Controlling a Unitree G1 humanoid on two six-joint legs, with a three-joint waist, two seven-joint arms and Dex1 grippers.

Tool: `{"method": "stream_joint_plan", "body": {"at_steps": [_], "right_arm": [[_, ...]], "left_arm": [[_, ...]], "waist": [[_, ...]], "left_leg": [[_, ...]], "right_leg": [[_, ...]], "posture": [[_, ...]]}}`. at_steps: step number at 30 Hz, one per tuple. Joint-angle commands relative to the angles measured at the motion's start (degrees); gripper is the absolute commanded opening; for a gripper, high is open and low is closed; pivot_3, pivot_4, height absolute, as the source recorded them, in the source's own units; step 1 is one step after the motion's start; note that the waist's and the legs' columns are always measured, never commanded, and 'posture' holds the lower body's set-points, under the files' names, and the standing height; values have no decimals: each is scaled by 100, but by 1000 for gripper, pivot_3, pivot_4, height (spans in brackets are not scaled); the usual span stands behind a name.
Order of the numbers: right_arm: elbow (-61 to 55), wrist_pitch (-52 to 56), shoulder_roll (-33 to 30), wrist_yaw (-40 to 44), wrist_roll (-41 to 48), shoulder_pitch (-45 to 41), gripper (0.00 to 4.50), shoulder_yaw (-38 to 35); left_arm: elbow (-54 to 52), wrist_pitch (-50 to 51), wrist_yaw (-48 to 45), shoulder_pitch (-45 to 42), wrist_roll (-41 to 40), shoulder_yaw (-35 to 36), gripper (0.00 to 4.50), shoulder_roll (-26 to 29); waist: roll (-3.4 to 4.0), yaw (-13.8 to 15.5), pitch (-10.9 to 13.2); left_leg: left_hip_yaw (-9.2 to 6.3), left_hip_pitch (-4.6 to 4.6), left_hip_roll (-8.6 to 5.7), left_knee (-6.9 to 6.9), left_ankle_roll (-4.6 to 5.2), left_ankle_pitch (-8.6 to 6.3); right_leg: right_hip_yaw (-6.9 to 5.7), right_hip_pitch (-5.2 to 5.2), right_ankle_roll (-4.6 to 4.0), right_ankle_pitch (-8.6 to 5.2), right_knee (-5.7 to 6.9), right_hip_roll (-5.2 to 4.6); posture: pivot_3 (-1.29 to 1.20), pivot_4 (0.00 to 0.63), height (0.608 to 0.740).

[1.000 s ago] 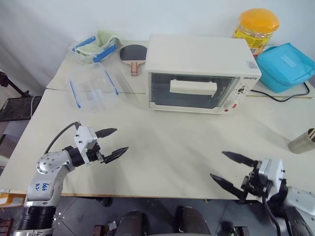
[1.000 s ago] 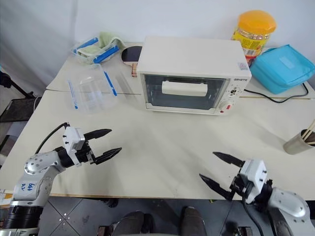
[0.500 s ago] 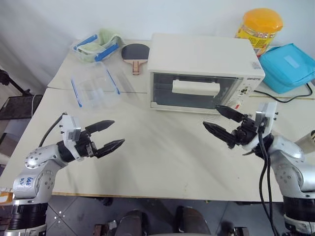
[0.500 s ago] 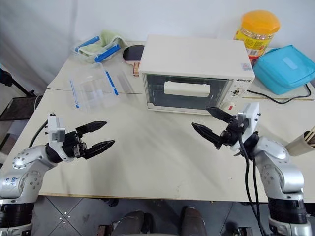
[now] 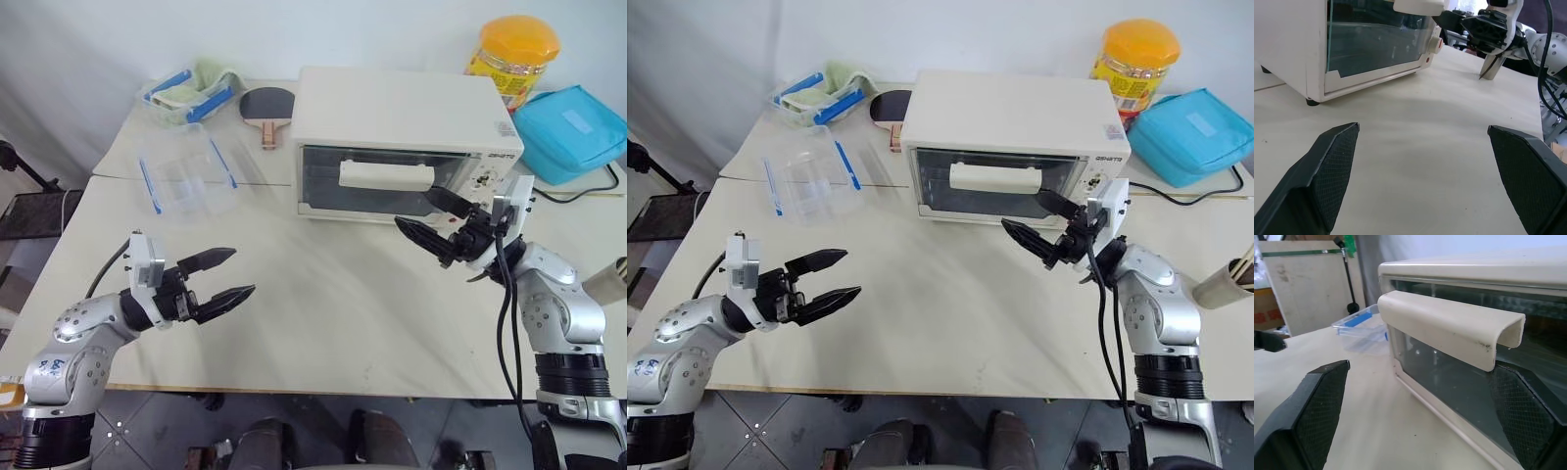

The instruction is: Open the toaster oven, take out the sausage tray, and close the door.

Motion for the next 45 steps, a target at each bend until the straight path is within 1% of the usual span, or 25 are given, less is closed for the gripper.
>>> {"method": "stream_joint_plan", "body": {"at_steps": [1, 4, 7, 8, 9, 10, 12, 14, 15, 18, 21, 23, 27, 31, 36, 39, 43, 45], "right_arm": [[-757, -143, -68, 370, 120, 153, 4500, 95], [-997, -564, -310, 808, -306, 618, 4500, 333], [-968, -1128, -459, 1097, -739, 1054, 4500, 469], [-934, -1255, -486, 1144, -825, 1135, 4500, 483], [-894, -1392, -513, 1173, -932, 1177, 4500, 501], [-861, -1525, -529, 1190, -1028, 1210, 4500, 514], [-794, -1719, -514, 1154, -1155, 1244, 4500, 502], [-711, -1898, -502, 1162, -1242, 1265, 4500, 504], [-672, -1959, -492, 1150, -1275, 1271, 4500, 506], [-555, -2129, -482, 1116, -1357, 1266, 4500, 510], [-436, -2301, -480, 1067, -1446, 1244, 4500, 508], [-396, -2393, -473, 1030, -1496, 1243, 4500, 515], [-441, -2506, -444, 892, -1542, 1348, 4500, 490], [-654, -2653, -427, 588, -1554, 1804, 4500, 289], [-1267, -2670, -383, -18, -1544, 3100, 4500, -256], [-1626, -2606, -327, -305, -1511, 3905, 4500, -621], [-1837, -2666, -335, -573, -1516, 4838, 4500, -1396], [-1870, -2669, -337, -875, -1624, 5044, 4500, -1874]], "left_arm": [[-115, 61, 71, -172, -197, 69, 4466, -70], [39, 176, 247, -504, -289, 80, 4466, -201], [357, 202, 441, -1053, -384, 119, 4466, -428], [466, 182, 495, -1212, -379, 134, 4174, -495], [606, 175, 535, -1371, -388, 153, 4072, -560], [787, 157, 579, -1572, -363, 152, 3874, -623], [1266, 43, 744, -2149, -199, 75, 3187, -815], [1638, -110, 850, -2582, 97, -117, 2691, -944], [1804, -202, 800, -2755, 240, -244, 2347, -1006], [2268, -526, 683, -3153, 623, -580, 1486, -1238], [2685, -859, 650, -3439, 1016, -887, 480, -1484], [3042, -1146, 701, -3623, 1292, -1023, 34, -1645], [3652, -1573, 666, -3903, 1598, -1124, 34, -1918], [3897, -1774, 250, -3908, 1835, -1377, 34, -1948], [3850, -1748, -157, -3704, 2014, -1614, 34, -1864], [3813, -1738, -239, -3618, 2088, -1667, 34, -1852], [3808, -1887, -291, -3467, 2326, -1801, 34, -1820], [3837, -2062, -304, -3332, 2499, -1892, 34, -1787]], "waist": [[1, -10, 0], [1, 0, 1], [0, 23, 1], [0, 21, 1], [0, 22, 1], [0, 26, 1], [-2, 31, 2], [-4, 37, 3], [-5, 42, 4], [-6, 47, 4], [-7, 44, 5], [-9, 49, 6], [-11, 47, 7], [-11, 65, 7], [-12, 157, 7], [-11, 188, 7], [-14, 191, 9], [-13, 181, 8]], "left_leg": [[1, 0, 2, -2, -1, 0], [2, -1, 2, -4, -1, 0], [5, 0, 0, -2, -1, 0], [5, 1, -1, 1, -1, 0], [6, 1, -1, 5, -1, 0], [6, 1, -2, 6, -1, 0], [6, -1, -3, 12, -1, 0], [2, -1, -2, 16, -1, 0], [1, -1, -3, 19, -1, 0], [-1, -2, -7, 20, -1, 0], [-2, -3, -9, 22, 0, 0], [-2, -4, -8, 24, 0, 0], [-3, -8, -7, 33, 0, 0], [-8, -8, -6, 29, 0, 0], [-10, -14, -7, 34, 0, 0], [-13, -11, -6, 39, 0, 0], [-10, -12, -5, 50, 1, 0], [-11, -8, -4, 50, 1, 0]], "right_leg": [[-1, -1, 0, 0, 0, 2], [-2, -4, 0, 0, -1, 3], [-1, -2, 0, 0, -2, 3], [-1, 2, 0, 0, -1, 3], [0, 2, 1, 0, 0, 3], [0, 2, 1, 1, 1, 3], [-1, 2, 2, 1, 3, 3], [-4, 6, 2, 1, 3, 4], [-6, 7, 2, 1, 3, 5], [-8, 11, 5, 3, 1, 5], [-11, 14, 7, 3, -2, 5], [-12, 14, 7, 3, -2, 8], [-13, 14, 8, 4, 0, 10], [-18, 14, 8, 4, 0, 9], [-18, 15, 9, 4, -3, 9], [-17, 20, 9, 4, -2, 9], [-11, 22, 12, 6, 0, 9], [-7, 24, 12, 6, -1, 8]], "posture": [[0, 150, 740], [0, 150, 740], [0, 150, 740], [0, 150, 740], [0, 150, 740], [0, 150, 740], [0, 150, 740], [0, 150, 740], [0, 150, 740], [0, 150, 740], [0, 150, 740], [0, 150, 740], [0, 150, 740], [0, 150, 740], [0, 150, 740], [0, 150, 740], [0, 150, 740], [0, 150, 740]]}}
